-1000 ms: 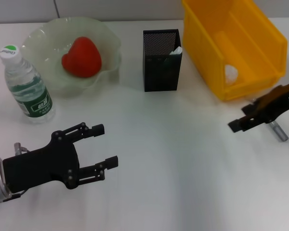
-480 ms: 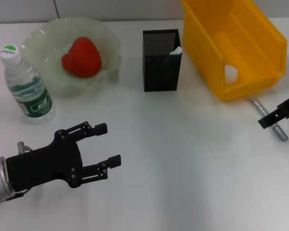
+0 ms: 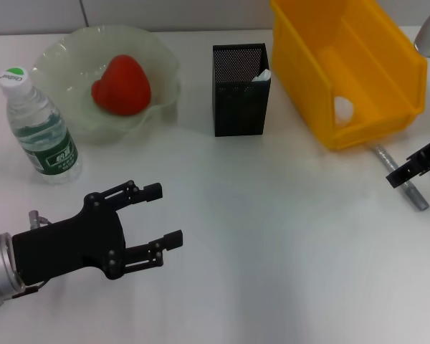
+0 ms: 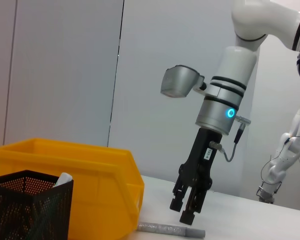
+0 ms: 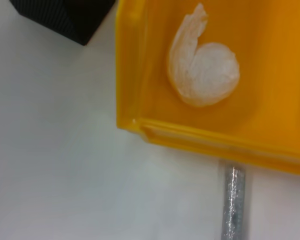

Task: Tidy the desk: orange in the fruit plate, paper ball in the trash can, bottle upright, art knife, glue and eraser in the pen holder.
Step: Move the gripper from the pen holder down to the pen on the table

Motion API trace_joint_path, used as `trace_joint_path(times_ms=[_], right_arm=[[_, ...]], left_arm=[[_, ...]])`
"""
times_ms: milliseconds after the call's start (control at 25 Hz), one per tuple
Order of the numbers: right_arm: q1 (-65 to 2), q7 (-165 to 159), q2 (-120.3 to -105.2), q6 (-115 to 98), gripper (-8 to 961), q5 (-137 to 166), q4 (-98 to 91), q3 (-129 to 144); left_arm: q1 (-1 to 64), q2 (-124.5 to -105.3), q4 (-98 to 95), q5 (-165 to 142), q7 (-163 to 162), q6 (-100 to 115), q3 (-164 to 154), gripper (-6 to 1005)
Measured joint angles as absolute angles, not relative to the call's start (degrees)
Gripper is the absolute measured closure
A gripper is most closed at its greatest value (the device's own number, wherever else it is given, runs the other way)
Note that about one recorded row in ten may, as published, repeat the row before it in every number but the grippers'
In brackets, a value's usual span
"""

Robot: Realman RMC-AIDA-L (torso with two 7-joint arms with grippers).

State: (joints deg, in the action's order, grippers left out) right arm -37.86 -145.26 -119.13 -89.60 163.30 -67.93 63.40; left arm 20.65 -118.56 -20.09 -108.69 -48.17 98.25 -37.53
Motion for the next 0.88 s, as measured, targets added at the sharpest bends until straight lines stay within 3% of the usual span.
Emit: trace_joint_path(times_ms=[200, 400, 880], right_arm=[[-38.0, -145.3, -119.16, -86.4, 226, 163.2, -65.5, 63.8], [-38.2, -145.3, -119.18, -83.4, 292, 163.2, -62.9, 64.7], [-38.4, -145.2, -119.18, -79.4, 602, 163.3, -60.0, 64.9]], left_arm=[[20.7, -118.56, -20.0, -108.6, -48.2, 98.3, -37.5, 197], [20.7, -118.56, -20.0, -108.5, -48.2, 98.3, -37.5, 197], [21.1, -118.56, -20.0, -108.7, -48.5, 98.3, -37.5, 197]])
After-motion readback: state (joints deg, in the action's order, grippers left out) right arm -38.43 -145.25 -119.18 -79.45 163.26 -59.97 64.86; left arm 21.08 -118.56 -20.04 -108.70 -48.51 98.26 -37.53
